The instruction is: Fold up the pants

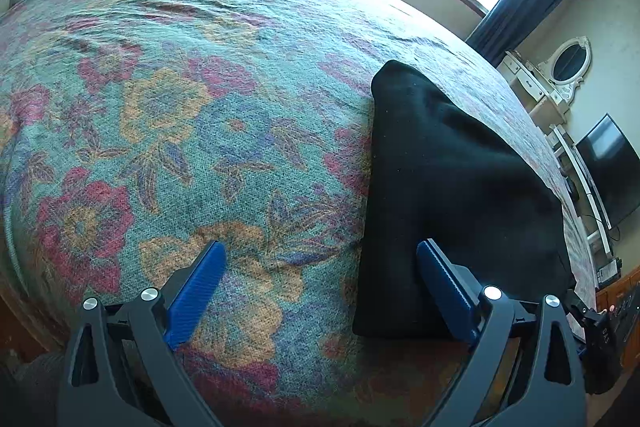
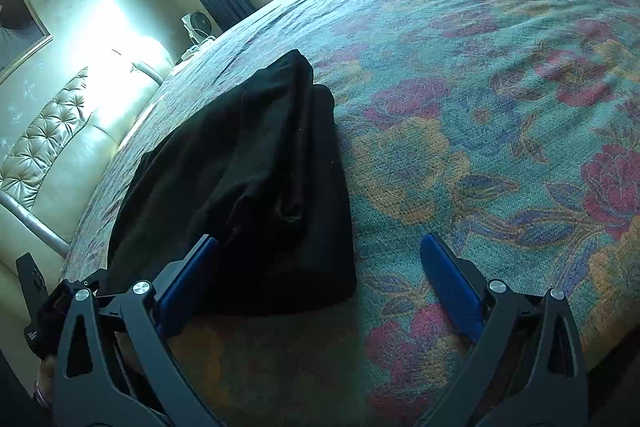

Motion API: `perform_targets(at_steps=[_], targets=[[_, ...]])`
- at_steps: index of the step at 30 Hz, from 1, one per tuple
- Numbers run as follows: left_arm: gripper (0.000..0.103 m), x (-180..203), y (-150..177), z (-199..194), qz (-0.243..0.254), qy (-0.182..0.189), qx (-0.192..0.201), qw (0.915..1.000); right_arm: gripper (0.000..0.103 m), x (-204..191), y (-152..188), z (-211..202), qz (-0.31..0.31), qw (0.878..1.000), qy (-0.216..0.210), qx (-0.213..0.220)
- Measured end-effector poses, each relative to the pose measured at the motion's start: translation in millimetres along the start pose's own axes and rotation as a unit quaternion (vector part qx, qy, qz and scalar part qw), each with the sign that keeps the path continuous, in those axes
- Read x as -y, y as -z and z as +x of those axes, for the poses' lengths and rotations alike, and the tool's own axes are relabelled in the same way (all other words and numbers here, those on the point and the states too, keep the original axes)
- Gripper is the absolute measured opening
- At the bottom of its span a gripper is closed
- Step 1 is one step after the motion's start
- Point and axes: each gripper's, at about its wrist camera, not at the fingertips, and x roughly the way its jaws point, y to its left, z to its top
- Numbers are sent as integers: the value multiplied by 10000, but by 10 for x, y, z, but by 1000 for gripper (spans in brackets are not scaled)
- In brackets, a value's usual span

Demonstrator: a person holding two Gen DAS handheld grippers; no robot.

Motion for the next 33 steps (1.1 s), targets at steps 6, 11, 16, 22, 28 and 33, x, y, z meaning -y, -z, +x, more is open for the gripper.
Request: perform_targets(at_steps=[6,11,16,22,28,33], targets=[[95,197,86,-223,467,-614,238,9967,101,-250,47,-137,-565,9976,372,163],[95,410,163,-456,811,-588,351,9943,100,-578,128,-226,-1152,9925,358,194],[95,600,223,-584,940,-404,308,9943,100,-801,205,-341,-1565,9866,370,286],[95,788,326,-629,1232,-448,297,9909,100,-841,223,-390,-1656,9853,338,262],[95,901,341,-613,1484,-725,238,9860,100,-783,221,-396,-1540,9874,296,214],[95,955,363,-634,1736,-1028,451,9784,100,-772,227,-375,-1506,9881,279,157]])
